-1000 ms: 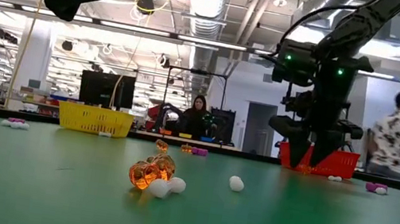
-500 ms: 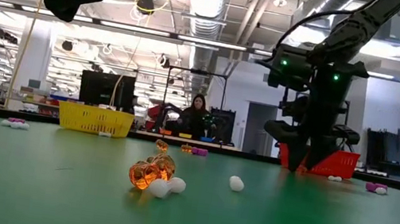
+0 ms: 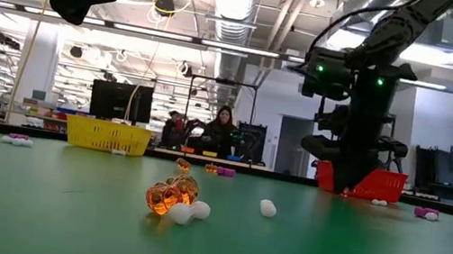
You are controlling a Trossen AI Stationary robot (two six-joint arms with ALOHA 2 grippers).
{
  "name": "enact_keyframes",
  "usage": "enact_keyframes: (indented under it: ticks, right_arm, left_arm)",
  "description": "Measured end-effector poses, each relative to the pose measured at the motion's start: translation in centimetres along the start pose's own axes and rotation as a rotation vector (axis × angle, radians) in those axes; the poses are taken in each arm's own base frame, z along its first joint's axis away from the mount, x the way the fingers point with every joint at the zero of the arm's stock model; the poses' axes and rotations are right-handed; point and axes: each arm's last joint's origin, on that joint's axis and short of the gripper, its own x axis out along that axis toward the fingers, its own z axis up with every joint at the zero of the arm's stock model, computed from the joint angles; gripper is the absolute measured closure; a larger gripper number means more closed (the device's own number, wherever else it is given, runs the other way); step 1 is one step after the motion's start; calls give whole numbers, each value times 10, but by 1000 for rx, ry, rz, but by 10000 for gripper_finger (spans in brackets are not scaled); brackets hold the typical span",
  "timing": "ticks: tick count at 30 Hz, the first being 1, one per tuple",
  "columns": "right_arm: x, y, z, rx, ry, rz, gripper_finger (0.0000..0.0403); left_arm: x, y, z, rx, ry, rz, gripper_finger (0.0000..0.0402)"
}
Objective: Sort Halloween decoration
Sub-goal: Put the pumpkin toy into the orange bin, then put the pink skeleton toy into the yellow bin
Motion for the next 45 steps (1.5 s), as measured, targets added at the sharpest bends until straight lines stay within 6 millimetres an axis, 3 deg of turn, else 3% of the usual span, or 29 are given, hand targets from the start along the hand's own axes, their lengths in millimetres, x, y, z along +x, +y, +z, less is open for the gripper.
enact_keyframes:
  ticks: [11, 18, 29, 40, 45]
  right_arm:
    - [-43, 13, 23, -129, 3, -49, 310]
    - [-62, -4, 49, -159, -10, -214, 310]
    - [-48, -35, 79, -121, 22, -288, 298]
    - [-43, -45, 88, -102, 10, -311, 186]
    - [-49, -35, 79, -134, 16, -291, 163]
  left_arm:
    - [0, 0, 0, 0, 0, 0, 194]
    - [0, 0, 0, -5, 0, -1, 194]
    - [0, 0, 0, -18, -2, -1, 194]
    - [0, 0, 0, -20, -2, -1, 194]
    - [0, 0, 0, -20, -1, -1, 194]
